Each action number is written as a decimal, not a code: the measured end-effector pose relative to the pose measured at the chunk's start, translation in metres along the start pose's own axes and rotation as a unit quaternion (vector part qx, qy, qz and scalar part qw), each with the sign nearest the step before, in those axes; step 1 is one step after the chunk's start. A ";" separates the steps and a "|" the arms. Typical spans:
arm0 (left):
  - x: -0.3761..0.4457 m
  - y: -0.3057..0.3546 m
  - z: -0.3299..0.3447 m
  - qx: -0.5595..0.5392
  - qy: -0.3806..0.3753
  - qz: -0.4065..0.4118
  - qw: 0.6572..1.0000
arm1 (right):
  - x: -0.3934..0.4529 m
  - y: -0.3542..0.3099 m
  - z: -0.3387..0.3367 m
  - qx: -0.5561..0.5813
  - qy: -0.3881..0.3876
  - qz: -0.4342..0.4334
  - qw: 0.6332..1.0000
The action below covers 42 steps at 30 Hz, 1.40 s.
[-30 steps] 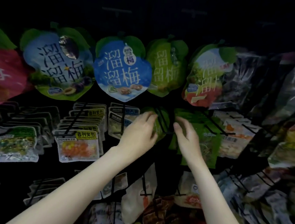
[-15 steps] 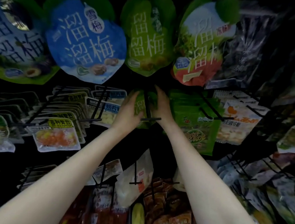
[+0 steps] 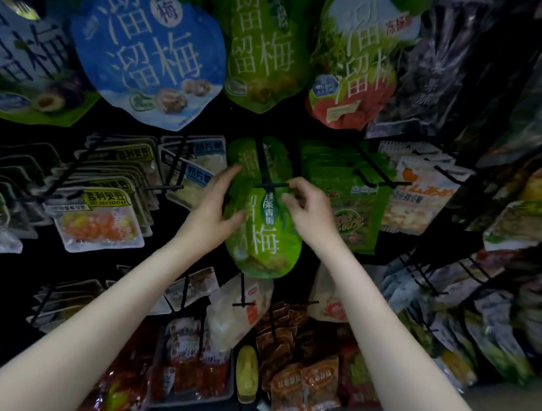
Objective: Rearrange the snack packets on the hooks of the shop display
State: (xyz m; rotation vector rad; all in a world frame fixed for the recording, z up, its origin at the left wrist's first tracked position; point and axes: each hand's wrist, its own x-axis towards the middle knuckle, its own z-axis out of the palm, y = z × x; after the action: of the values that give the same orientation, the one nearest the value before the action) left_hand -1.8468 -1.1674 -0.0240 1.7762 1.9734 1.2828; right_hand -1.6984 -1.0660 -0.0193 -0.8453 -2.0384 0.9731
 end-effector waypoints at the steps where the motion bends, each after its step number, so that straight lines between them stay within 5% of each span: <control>1: 0.000 0.004 0.000 -0.031 -0.014 -0.009 0.999 | -0.006 -0.003 -0.004 0.010 -0.011 -0.001 1.000; 10: -0.054 0.010 -0.027 -0.201 -0.177 -0.098 0.958 | -0.061 -0.039 -0.027 0.050 -0.087 -0.032 0.994; 14: -0.068 0.020 -0.062 -0.309 -0.120 -0.140 0.933 | -0.067 -0.069 -0.008 0.181 0.014 -0.018 0.983; 19: -0.072 0.032 -0.118 -0.299 -0.043 -0.098 0.948 | -0.055 -0.119 0.018 0.238 0.063 -0.075 0.966; 25: -0.083 0.022 -0.178 -0.177 0.118 -0.096 0.972 | -0.042 -0.172 0.055 0.231 -0.039 -0.155 0.960; 32: -0.079 -0.008 -0.229 -0.057 0.233 -0.129 0.962 | -0.047 -0.178 0.094 0.203 -0.250 -0.116 0.939; 36: -0.071 0.004 -0.235 -0.088 0.232 -0.123 0.961 | -0.042 -0.185 0.089 0.129 -0.211 -0.172 0.954; 42: -0.041 0.041 -0.211 -0.096 0.213 0.009 0.972 | -0.039 -0.181 0.043 0.131 -0.074 -0.195 0.969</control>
State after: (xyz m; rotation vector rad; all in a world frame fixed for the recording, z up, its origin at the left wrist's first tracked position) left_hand -1.9428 -1.3047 0.1162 1.5265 1.9433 1.9212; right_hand -1.7573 -1.2031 0.0980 -0.2244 -2.0343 1.0695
